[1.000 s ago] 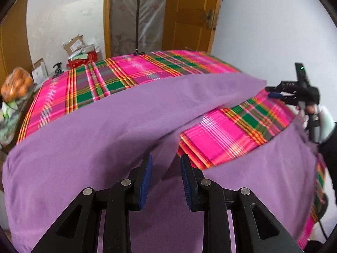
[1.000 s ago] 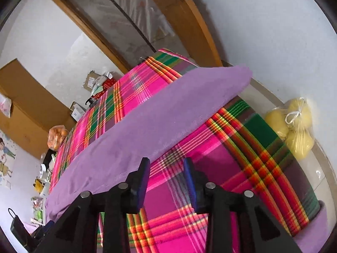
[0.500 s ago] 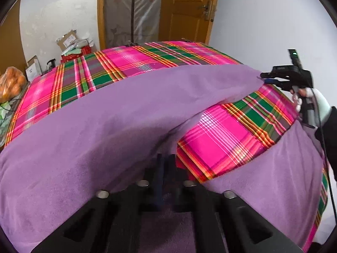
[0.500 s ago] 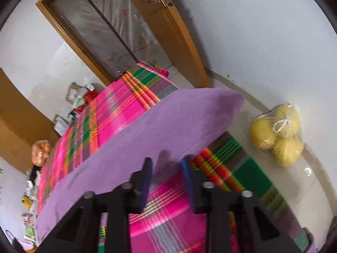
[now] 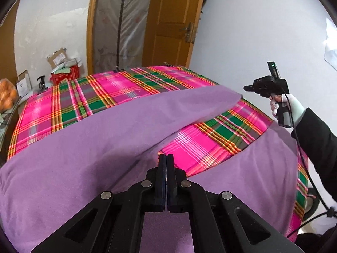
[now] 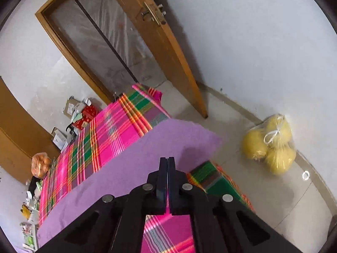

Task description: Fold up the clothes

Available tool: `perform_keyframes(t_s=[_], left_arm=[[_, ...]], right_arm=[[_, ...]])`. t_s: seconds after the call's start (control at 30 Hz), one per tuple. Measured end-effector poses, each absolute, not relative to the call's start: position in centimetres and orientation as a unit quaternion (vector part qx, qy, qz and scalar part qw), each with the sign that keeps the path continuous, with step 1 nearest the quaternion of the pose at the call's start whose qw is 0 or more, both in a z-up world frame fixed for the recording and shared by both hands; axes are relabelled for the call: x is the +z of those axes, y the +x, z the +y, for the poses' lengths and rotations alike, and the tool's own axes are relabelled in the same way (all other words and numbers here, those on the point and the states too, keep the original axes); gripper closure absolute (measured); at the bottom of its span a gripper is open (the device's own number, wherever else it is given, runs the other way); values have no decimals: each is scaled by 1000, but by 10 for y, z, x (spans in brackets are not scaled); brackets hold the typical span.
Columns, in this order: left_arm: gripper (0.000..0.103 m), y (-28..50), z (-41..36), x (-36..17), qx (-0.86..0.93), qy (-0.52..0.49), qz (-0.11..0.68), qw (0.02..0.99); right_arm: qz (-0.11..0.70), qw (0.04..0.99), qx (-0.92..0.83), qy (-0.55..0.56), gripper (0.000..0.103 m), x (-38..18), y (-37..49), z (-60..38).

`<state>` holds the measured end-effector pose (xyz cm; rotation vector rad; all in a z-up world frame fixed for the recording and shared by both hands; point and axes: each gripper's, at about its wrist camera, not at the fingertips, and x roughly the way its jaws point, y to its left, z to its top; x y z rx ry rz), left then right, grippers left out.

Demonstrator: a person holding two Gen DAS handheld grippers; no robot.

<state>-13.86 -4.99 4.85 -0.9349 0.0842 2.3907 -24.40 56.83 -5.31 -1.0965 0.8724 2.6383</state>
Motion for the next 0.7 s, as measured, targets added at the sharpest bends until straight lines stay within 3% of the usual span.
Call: perform_keyframes(t_s=[0.13,0.2,0.27,0.67,0.7], left_arm=[[91,-149,-37,27,886,-381,75,255],[80,-153,-33,22,880,-391,83,256],[77,-155,-31,22,881,-389,82,256],[75,-185,-19,14,877,-403,112,236],[87,-185,-18,14,877,-402,114,236]], right_arm=[[283,22,879,-383,85,-63,-236,537],[279,-3,877,-392,84,-68,-234,521],[281,-20,873,-398,84,-74,-235,509],[311,-57,862,-396,81,-94,-231,490],[314,-60,863,-391,81,-95,-229,492]])
